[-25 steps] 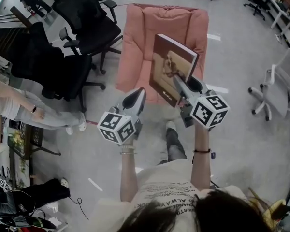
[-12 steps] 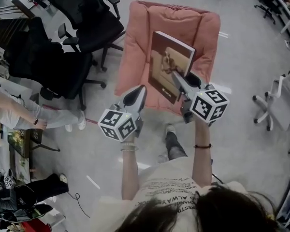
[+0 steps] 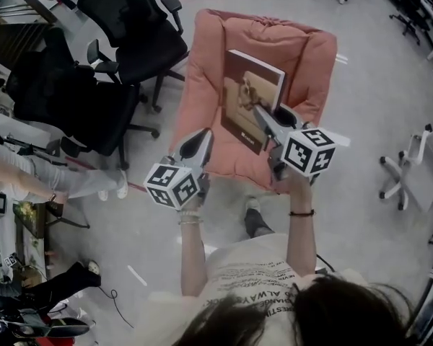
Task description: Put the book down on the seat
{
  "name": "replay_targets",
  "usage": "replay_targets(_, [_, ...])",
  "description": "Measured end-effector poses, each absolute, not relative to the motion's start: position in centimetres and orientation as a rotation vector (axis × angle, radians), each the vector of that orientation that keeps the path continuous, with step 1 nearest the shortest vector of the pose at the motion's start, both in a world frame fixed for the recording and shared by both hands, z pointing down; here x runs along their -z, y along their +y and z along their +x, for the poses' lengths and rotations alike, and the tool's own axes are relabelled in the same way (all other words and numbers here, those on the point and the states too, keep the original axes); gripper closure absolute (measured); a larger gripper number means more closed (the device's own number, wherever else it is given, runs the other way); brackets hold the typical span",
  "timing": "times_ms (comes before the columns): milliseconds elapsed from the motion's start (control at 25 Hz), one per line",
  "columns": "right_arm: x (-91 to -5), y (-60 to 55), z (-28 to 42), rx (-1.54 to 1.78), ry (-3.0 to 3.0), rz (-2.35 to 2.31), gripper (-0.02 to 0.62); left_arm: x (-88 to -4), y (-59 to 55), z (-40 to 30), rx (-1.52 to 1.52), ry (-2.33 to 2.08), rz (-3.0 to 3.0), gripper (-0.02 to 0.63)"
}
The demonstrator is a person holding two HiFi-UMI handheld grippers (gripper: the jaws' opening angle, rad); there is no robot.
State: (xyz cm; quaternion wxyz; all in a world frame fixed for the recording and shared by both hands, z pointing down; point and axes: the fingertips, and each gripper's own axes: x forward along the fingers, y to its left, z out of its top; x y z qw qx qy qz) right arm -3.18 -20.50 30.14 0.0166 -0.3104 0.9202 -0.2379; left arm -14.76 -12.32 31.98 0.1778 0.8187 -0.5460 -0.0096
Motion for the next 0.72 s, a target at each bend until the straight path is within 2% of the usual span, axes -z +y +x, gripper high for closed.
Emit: replay_targets(720, [-36.5, -29.7, -4.1, 0.906, 2.936, -0.957, 0.448, -37.4, -21.9, -14.7, 0.001, -1.502, 2.206, 0.620])
